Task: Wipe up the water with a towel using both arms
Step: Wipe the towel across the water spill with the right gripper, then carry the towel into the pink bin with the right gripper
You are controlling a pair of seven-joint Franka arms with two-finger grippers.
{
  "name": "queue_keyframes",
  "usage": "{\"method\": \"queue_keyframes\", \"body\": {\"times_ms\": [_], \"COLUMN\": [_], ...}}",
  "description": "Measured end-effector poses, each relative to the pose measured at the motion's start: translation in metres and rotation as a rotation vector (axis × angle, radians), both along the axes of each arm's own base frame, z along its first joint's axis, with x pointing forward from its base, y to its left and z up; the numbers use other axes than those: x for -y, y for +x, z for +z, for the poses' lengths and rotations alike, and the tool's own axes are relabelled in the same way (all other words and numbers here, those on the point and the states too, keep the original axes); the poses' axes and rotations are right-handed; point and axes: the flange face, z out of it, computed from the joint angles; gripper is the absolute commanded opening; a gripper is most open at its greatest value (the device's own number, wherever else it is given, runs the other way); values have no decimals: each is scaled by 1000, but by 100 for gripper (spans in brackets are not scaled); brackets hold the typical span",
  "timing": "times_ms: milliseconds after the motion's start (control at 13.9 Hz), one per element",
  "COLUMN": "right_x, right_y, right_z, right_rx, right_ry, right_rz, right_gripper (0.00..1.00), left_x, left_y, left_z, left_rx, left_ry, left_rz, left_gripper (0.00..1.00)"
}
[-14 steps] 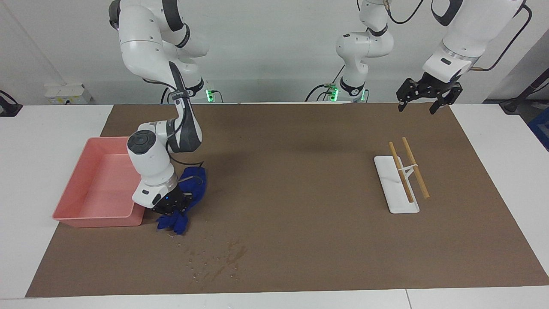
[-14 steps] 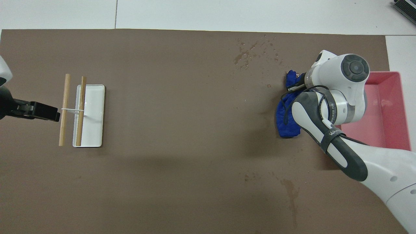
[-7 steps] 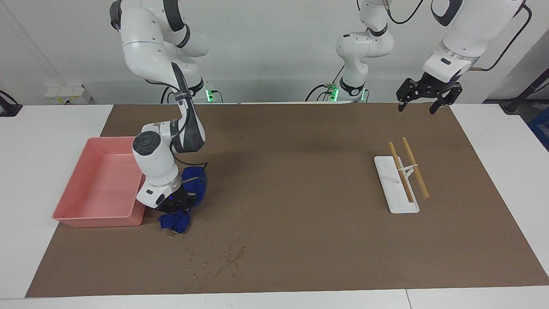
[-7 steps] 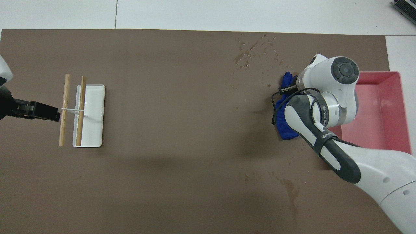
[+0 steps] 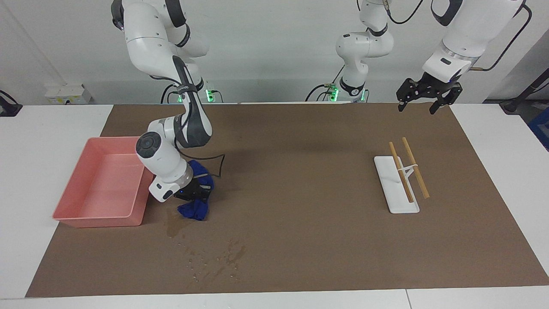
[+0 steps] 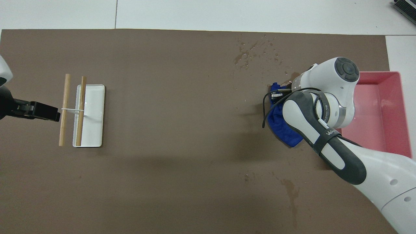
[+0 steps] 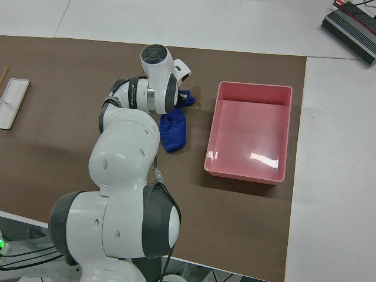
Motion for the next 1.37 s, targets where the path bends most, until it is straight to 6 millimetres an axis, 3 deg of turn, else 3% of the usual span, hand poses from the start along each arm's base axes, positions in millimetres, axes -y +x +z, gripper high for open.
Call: {"method": "queue_keyframes", "body": {"times_ms": [431, 791, 934, 1078, 1222, 1366], "right_x": [-13, -25, -24, -18, -3, 14], "right_y": [-34, -81, -92, -105, -116, -126], "right_z": [-2, 1, 27, 73, 118, 148], "right_rx": [-60, -253, -289, -315, -312, -299], "right_ry": [8, -16, -25, -35, -43, -70], "right_rz": [-58, -29, -12, 0, -7, -3], "right_gripper": [0, 0, 0, 0, 0, 0], "left_x": [0, 0, 0, 0, 0, 0], "left_y": [0, 0, 0, 0, 0, 0], "left_z": [0, 0, 0, 0, 0, 0], "left_rx": [0, 0, 0, 0, 0, 0], "left_ry": [0, 0, 0, 0, 0, 0], "left_rz": [0, 0, 0, 0, 0, 0], "left_gripper": [100, 100, 100, 100, 100, 100]}}
